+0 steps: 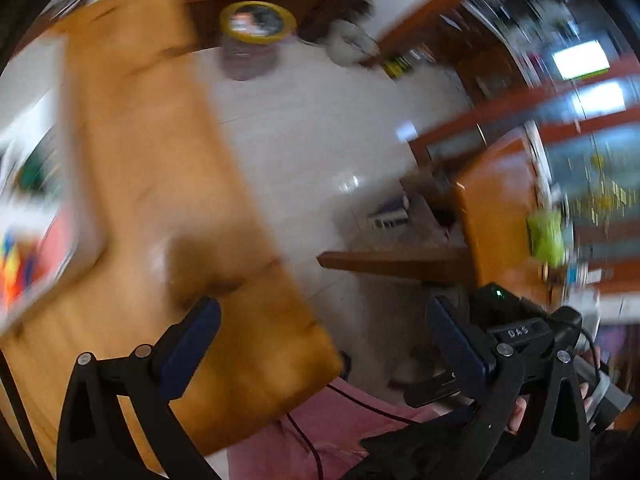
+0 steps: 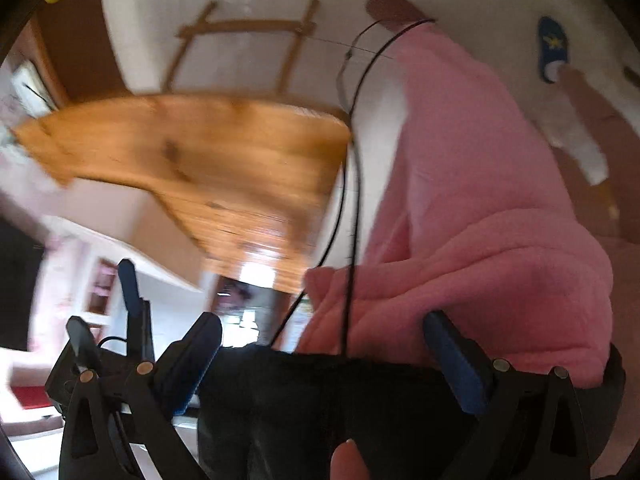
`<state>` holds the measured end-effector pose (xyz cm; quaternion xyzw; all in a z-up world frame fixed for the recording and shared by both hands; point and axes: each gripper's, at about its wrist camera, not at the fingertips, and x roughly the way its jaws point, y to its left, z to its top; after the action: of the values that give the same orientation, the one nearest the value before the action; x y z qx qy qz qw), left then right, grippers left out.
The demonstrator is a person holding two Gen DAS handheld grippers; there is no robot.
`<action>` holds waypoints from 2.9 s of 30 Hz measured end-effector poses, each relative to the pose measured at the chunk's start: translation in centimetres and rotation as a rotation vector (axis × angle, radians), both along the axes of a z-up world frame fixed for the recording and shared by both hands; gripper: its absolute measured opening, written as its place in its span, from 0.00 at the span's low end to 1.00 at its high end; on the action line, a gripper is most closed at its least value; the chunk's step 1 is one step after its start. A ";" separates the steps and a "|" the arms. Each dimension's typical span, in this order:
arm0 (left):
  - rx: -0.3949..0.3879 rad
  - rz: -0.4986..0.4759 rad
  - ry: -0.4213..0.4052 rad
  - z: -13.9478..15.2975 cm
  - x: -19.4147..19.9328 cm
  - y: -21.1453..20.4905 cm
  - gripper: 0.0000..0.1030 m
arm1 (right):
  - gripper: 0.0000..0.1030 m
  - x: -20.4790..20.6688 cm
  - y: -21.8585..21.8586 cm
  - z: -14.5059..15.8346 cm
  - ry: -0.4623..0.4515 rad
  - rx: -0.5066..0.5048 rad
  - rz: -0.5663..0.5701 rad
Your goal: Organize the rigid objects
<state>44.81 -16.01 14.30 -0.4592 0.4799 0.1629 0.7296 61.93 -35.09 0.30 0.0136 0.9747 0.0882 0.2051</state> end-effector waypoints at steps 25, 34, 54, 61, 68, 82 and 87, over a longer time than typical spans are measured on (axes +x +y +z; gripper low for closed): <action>-0.060 -0.664 0.117 -1.3 18.5 -9.6 0.99 | 0.98 11.4 -11.5 11.2 -1.014 -0.051 -0.178; -0.046 -0.564 0.127 -1.4 12.1 -6.9 0.99 | 0.98 6.5 -7.2 10.1 -0.972 -0.030 -0.059; -0.010 -0.732 0.035 -0.5 10.0 -9.1 0.99 | 0.98 -0.2 -6.4 9.0 -0.954 -0.082 -0.018; 0.014 -0.759 0.036 -0.2 11.7 -10.1 0.99 | 0.98 0.4 -7.0 8.4 -0.912 -0.077 -0.032; 0.040 -0.764 0.054 -0.1 12.3 -10.3 0.99 | 0.96 1.0 -7.1 7.4 -0.869 -0.055 -0.028; 0.035 -0.417 0.024 1.5 4.3 -2.7 1.00 | 0.68 -4.6 4.8 7.9 -0.841 0.178 0.487; 0.046 -0.384 -0.009 2.2 2.2 -3.0 1.00 | 0.68 -5.8 5.2 8.2 -0.828 0.217 0.478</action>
<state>46.98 -19.06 16.50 -0.3433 0.5515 0.0292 0.7597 56.13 -29.87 8.55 -0.2256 0.7724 0.2318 0.5466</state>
